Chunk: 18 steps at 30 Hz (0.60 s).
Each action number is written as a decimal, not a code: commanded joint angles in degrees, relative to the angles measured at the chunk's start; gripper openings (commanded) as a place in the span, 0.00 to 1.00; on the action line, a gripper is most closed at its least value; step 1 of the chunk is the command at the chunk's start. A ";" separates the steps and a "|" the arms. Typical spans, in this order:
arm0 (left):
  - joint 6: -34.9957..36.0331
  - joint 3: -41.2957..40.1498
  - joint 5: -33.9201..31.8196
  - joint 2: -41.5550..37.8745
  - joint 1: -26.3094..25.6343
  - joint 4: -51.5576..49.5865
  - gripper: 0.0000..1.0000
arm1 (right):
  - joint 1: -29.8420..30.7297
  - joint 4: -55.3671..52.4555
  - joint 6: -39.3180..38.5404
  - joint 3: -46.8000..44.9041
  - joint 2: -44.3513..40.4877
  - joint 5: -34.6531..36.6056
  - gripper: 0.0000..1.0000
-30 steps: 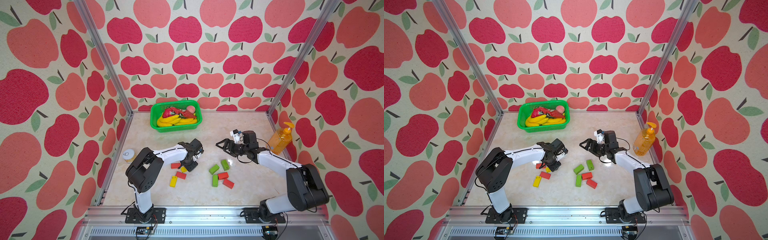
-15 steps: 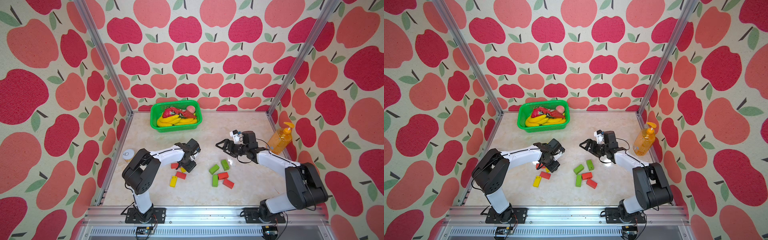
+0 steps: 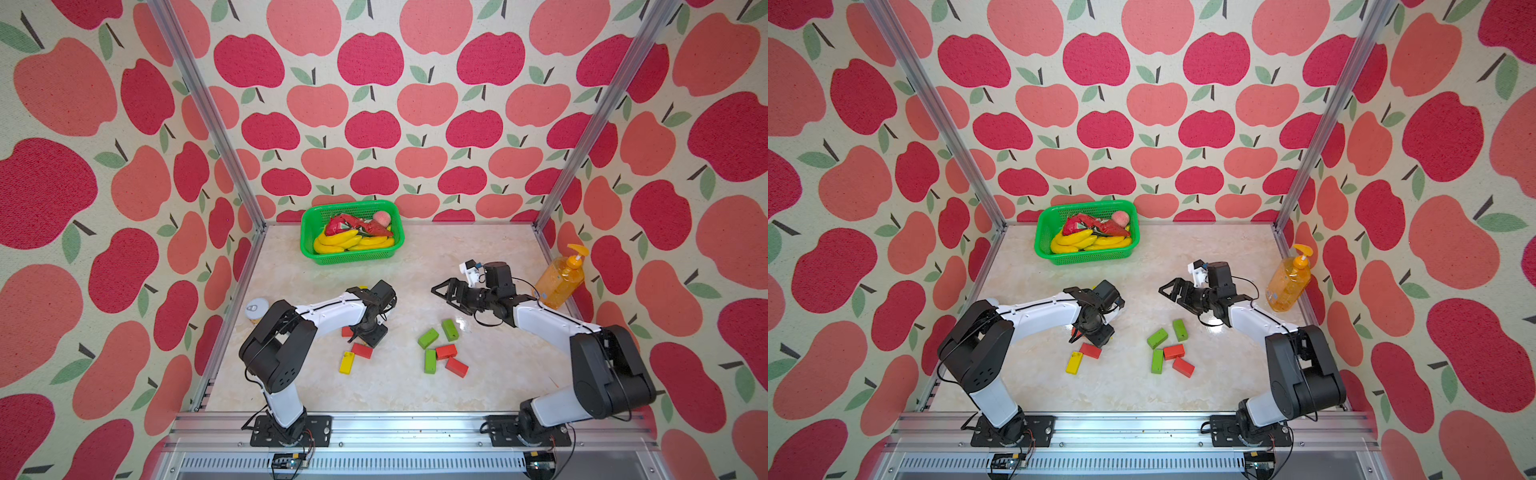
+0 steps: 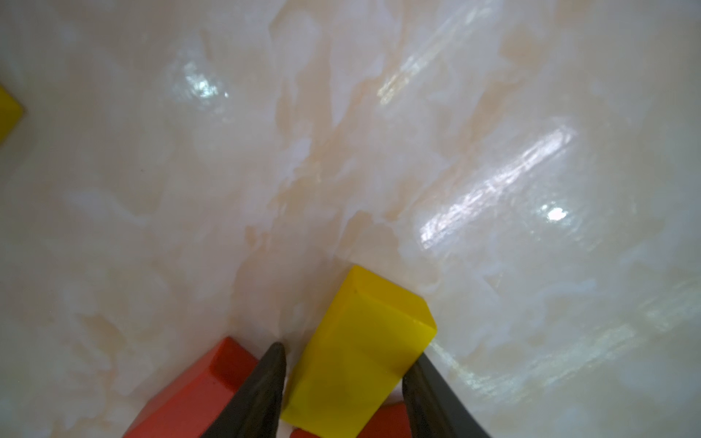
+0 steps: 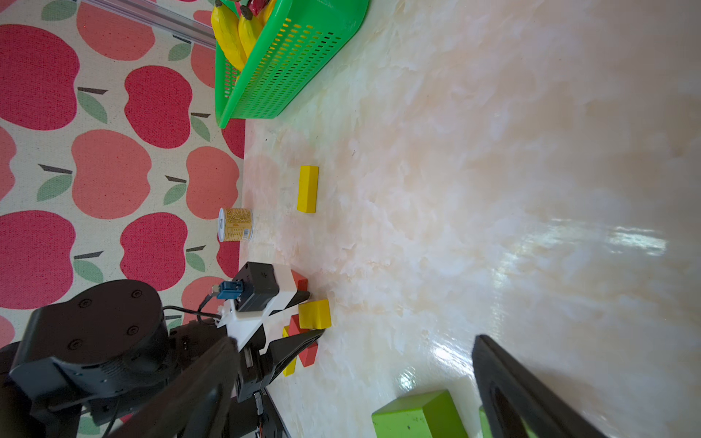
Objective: Assemble the letter k with building blocks
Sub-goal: Pick up the building block from the center of the board.
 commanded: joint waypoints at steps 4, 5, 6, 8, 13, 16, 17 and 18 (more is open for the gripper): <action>-0.55 1.68 -0.28 1.65 0.76 -1.75 0.47 | -0.37 0.48 -0.03 -0.15 0.51 0.18 0.99; -0.62 2.03 0.07 1.88 0.81 -1.69 0.47 | -0.38 0.43 -0.03 -0.07 0.51 0.18 0.99; -0.63 2.45 0.36 2.15 0.78 -1.74 0.44 | -0.37 0.44 -0.03 -0.09 0.58 0.15 0.99; -1.23 3.41 0.86 2.69 0.79 -1.90 0.35 | -0.42 0.43 -0.05 -0.07 0.51 0.18 0.99; -5.18 5.40 3.27 3.12 0.85 -1.16 0.29 | -0.37 0.35 -0.13 -0.08 0.28 0.18 0.99; -9.15 6.34 2.59 2.92 0.82 -0.94 0.30 | -0.37 0.26 -0.16 -0.07 0.28 0.13 0.99; -10.97 6.67 1.90 2.70 0.85 -1.17 0.30 | -0.37 0.26 -0.12 -0.10 0.27 0.16 0.99; -12.82 6.98 1.08 2.36 0.94 -1.54 0.30 | -0.37 0.35 -0.12 -0.07 0.34 0.26 0.99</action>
